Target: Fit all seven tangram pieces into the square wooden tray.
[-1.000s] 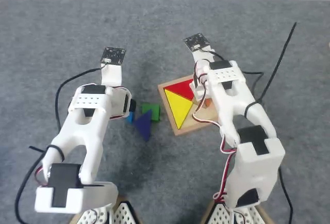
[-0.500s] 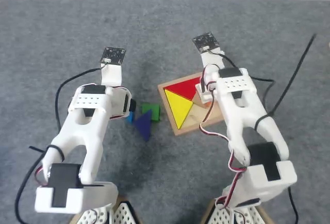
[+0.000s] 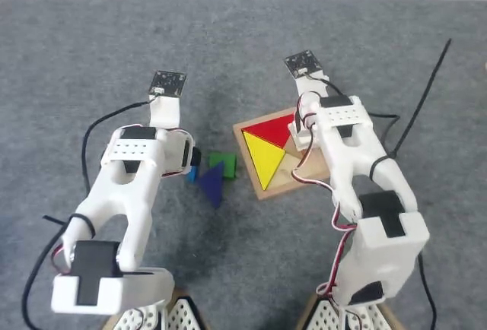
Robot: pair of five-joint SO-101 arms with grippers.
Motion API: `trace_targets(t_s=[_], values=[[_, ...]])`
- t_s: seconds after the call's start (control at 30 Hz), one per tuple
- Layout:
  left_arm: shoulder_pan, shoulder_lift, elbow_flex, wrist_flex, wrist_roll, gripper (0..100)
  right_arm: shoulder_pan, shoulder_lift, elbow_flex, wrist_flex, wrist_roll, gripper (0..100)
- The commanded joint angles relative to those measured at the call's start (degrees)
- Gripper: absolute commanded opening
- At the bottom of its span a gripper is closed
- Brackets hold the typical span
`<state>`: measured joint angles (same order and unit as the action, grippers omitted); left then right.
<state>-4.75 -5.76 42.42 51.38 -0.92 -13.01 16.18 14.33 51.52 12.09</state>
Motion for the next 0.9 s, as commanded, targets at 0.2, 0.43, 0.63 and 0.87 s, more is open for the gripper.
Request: trace_targets(t_s=[0.2, 0.43, 0.63, 0.87], values=[[0.3, -0.4, -0.5, -1.1, -0.4, 22, -1.4, -7.7, -1.8, 0.4, -3.3, 22.3], [-0.2, -0.8, -0.9, -0.7, -0.4, 22, -1.5, -30.6, 14.4, 1.2, -3.2, 22.2], [0.2, -0.4, -5.8, 5.5, -4.0, 22, 4.6, -49.2, 33.2, 1.5, -3.0, 21.9], [2.2, -0.4, -10.8, 12.4, -10.5, 22, 17.0, -62.0, 48.4, 1.5, 3.1, 5.5]])
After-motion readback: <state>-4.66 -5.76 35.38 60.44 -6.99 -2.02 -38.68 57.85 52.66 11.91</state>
